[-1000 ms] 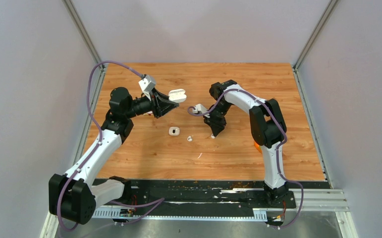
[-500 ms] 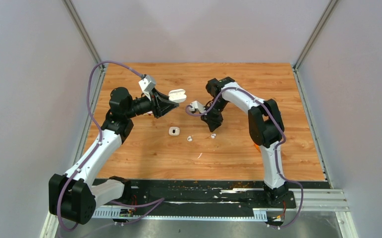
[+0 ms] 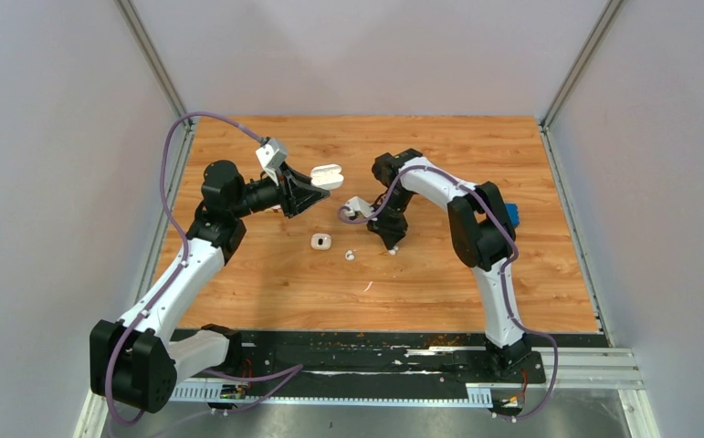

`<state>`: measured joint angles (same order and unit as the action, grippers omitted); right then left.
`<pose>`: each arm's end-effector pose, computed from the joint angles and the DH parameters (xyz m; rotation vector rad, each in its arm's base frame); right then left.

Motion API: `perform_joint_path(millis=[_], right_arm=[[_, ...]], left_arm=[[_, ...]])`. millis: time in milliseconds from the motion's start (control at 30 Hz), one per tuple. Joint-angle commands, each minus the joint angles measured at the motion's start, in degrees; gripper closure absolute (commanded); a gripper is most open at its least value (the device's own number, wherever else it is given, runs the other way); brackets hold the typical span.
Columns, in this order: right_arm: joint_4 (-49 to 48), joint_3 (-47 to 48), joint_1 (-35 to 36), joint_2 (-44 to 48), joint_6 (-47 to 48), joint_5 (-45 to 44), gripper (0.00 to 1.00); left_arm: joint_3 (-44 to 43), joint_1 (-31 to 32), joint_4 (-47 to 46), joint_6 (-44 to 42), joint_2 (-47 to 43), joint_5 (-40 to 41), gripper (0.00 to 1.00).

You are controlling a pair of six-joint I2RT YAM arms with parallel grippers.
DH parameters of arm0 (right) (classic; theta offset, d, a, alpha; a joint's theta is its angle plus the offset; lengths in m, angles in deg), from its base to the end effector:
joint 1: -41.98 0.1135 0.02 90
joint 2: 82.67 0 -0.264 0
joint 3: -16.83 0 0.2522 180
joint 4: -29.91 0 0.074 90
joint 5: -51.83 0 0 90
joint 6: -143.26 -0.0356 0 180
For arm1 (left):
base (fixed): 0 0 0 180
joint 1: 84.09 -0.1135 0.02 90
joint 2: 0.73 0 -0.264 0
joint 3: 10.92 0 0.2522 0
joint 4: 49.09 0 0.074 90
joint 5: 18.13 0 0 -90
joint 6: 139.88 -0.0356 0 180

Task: Insert the wireless bluetooth earbuds into the charging case
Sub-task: Pick up the earbud from the center of the board.

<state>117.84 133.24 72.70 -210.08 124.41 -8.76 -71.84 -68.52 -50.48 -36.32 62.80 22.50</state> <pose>0.3450 0.2253 0.1713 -2.2887 1.9367 0.8191 0.2349 -0.0935 0.3363 0.7214 1.5309 -1.0665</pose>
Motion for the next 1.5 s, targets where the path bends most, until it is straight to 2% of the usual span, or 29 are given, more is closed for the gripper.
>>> perform_joint_path(millis=[0, 733, 1233, 1467], right_arm=[[-0.3, -1.1, 0.2, 0.7, 3.0, -0.1, 0.8], [3.3, -4.4, -0.6, 4.8, 4.8, -0.1, 0.81], [3.1, -9.0, -1.3, 7.8, 3.8, 0.5, 0.87], [2.7, -9.4, -1.3, 7.9, 3.2, 0.3, 0.93]], left_arm=[[-1.1, -0.5, -1.5, -0.6, -0.2, -0.1, 1.0], [0.0, -0.5, -2.7, 0.2, -0.4, 0.2, 1.0], [1.0, -0.5, -4.2, 1.1, -0.7, 0.4, 1.0], [1.0, -0.5, -4.2, 1.2, -0.8, 0.4, 1.0]])
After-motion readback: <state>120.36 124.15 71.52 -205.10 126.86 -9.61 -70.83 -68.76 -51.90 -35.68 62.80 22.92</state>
